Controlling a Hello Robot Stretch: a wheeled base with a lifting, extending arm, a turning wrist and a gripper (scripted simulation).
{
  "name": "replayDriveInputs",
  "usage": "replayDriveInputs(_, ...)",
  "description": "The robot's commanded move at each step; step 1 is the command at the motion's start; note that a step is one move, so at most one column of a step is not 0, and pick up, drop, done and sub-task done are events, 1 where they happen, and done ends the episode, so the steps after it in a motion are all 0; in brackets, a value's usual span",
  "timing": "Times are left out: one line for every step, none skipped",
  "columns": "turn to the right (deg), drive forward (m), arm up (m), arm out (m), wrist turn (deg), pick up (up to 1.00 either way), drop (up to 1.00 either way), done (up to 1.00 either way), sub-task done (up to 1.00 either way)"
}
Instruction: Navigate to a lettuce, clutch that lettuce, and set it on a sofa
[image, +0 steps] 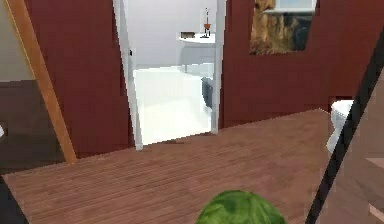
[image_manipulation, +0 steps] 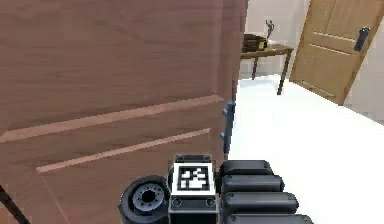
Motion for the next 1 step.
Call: replayDriveInputs(0.0,0.65,0.0,0.0,0.0,0.0,0.0,0.0,0.0)
